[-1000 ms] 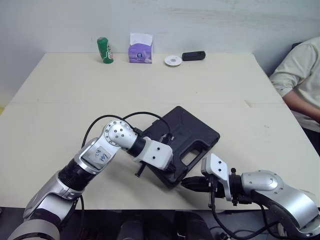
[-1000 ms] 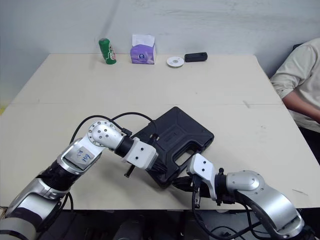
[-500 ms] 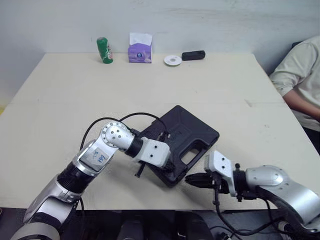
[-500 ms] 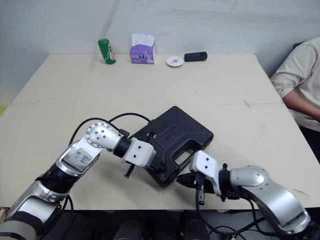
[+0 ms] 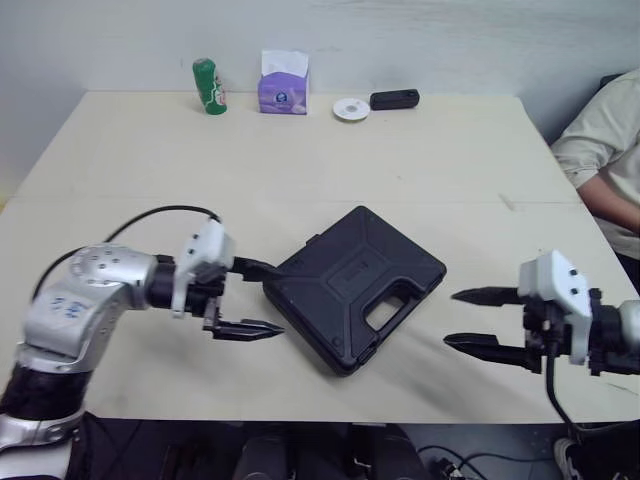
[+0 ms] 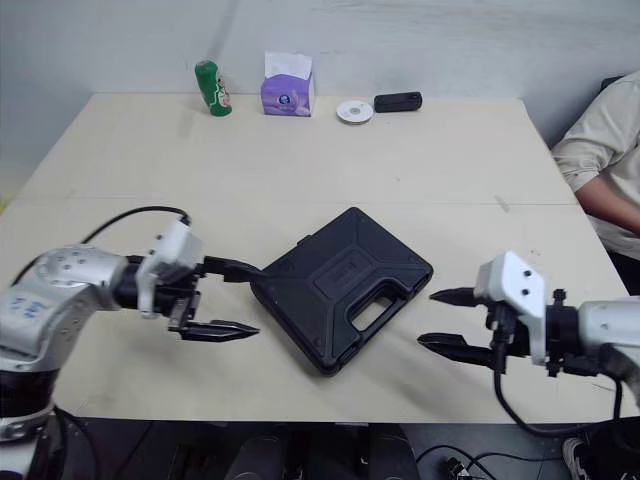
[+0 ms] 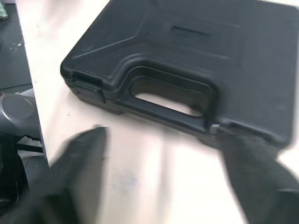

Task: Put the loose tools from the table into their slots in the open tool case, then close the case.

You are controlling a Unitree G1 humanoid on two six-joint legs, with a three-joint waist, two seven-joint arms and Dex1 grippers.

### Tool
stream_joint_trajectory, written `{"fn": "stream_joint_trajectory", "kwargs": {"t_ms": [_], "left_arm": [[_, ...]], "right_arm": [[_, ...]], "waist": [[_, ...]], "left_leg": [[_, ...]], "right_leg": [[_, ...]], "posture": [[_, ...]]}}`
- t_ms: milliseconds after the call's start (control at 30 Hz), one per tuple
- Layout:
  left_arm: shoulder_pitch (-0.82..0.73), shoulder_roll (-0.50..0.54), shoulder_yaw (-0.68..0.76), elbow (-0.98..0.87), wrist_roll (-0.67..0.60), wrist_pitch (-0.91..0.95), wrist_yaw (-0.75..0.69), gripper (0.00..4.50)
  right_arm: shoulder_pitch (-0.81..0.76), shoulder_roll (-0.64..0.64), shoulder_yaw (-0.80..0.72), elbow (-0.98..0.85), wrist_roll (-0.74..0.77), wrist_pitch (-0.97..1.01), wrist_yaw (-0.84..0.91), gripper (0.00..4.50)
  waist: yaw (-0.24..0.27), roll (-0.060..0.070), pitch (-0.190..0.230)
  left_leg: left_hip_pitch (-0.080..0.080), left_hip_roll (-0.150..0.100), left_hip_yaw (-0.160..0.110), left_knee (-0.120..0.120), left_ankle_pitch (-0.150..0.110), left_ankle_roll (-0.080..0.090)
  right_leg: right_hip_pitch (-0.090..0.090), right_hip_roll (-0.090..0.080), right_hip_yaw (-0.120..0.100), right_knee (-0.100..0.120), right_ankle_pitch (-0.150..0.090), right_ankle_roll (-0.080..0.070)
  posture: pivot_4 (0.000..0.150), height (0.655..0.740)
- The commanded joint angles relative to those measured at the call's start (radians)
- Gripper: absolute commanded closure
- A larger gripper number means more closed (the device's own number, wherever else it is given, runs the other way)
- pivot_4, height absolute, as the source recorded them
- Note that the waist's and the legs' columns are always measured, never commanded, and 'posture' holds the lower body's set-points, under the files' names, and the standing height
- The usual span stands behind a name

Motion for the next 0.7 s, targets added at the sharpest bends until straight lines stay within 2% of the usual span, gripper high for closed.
{"fn": "stream_joint_trajectory", "kwargs": {"t_ms": [33, 200, 400, 700], "left_arm": [[0.023, 0.061, 0.168, -0.029, -0.115, 0.084, 0.026, 0.0], [0.057, 0.091, 0.434, 0.063, -0.188, 0.147, 0.12, 0.0], [0.242, 0.157, 0.641, 0.136, -0.115, 0.094, 0.08, 0.0], [0.384, 0.223, 0.669, 0.254, -0.008, -0.062, -0.016, 0.0]], "right_arm": [[-0.014, -0.042, -0.088, 0.097, -0.021, -0.032, 0.049, 0.07], [-0.046, -0.051, -0.149, 0.236, -0.033, -0.081, 0.084, 0.07], [-0.101, -0.07, -0.157, 0.315, -0.052, -0.109, 0.084, 0.07], [-0.137, -0.096, -0.131, 0.41, -0.094, -0.148, 0.117, 0.07]], "waist": [[-0.001, -0.002, 0.002], [0.0, -0.001, 0.002], [-0.013, 0.001, 0.004], [-0.024, 0.004, 0.006]], "left_leg": [[0.0, 0.0, 0.0, 0.0, 0.0, 0.0], [0.0, 0.0, 0.0, 0.0, 0.0, -0.002], [0.001, 0.0, 0.002, -0.001, 0.0, -0.003], [0.0, 0.001, 0.002, -0.002, -0.005, -0.011]], "right_leg": [[0.0, 0.0, 0.0, 0.0, 0.0, 0.0], [-0.001, 0.0, 0.0, 0.001, 0.0, -0.001], [-0.002, 0.0, 0.001, 0.002, 0.0, -0.001], [-0.005, -0.001, 0.002, 0.002, -0.002, -0.003]], "posture": [[0.15, 0.7316], [0.15, 0.7316], [0.15, 0.7316], [0.15, 0.7316]]}}
